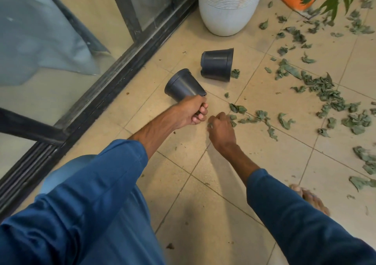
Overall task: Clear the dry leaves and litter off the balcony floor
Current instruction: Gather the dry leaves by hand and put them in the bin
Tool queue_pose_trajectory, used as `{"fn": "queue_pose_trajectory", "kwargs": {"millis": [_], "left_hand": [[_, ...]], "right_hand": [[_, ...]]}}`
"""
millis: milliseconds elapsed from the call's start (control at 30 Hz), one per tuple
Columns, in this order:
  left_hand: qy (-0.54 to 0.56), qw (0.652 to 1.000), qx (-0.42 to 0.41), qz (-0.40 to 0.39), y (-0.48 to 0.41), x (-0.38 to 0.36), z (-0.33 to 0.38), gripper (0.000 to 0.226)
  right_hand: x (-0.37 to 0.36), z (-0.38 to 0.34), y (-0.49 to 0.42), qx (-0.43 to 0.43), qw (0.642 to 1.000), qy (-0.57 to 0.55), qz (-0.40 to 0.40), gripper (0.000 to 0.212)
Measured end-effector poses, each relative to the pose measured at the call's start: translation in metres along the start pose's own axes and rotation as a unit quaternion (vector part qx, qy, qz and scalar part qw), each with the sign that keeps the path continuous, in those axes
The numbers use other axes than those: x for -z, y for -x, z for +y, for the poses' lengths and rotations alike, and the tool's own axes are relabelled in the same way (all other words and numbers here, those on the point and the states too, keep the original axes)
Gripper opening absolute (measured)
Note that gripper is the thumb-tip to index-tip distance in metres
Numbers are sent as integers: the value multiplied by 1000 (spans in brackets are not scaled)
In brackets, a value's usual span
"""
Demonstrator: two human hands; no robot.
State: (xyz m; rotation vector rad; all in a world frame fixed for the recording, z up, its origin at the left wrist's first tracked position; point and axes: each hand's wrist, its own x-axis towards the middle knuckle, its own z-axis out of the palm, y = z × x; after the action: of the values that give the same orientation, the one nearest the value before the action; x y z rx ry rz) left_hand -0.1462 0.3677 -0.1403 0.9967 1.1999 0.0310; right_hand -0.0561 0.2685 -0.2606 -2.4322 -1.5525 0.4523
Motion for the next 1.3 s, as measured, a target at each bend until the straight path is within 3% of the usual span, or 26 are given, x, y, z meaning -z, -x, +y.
{"fn": "queue_pose_trajectory", "kwargs": {"millis": [100,200,333,433,567,667,767,867,933,1000,1100,1200,1300], "left_hand": [[-24,1000,-2,2,5,2,-5,31],[-57,998,-8,12,8,3,-10,31],[-86,996,-12,38,7,-3,-18,37],[-63,998,5,25,7,-14,-17,52],[50,998,17,-17,12,-29,-4,55],[41,999,-4,-17,10,-36,0,61],[1,999,-31,35,7,-38,0,55],[-63,986,-79,136,2,-33,5,44],[-86,977,-102,167,-1,-30,10,41],[-93,975,-109,171,-4,-26,15,43],[-99,975,-108,169,-6,-21,18,46],[-102,977,-100,159,-7,-23,19,46],[-97,981,-98,134,-7,-28,22,45]], "right_hand": [[-5,6,3,17,1000,-7,-5,23],[9,16,5,4,993,-117,-8,16],[63,15,13,-29,956,-283,75,13],[102,6,18,-5,945,-302,126,12],[120,-12,22,63,961,-258,74,21],[118,-21,18,47,969,-233,71,22],[125,-19,10,50,968,-241,47,18],[147,-8,-2,73,959,-272,-33,30],[158,7,-16,41,928,-357,-94,35],[151,27,-41,-19,908,-413,-73,31],[111,54,-89,-118,957,-261,36,28],[65,60,-123,-82,987,-137,0,26],[38,57,-139,-54,996,-64,11,8]]}}
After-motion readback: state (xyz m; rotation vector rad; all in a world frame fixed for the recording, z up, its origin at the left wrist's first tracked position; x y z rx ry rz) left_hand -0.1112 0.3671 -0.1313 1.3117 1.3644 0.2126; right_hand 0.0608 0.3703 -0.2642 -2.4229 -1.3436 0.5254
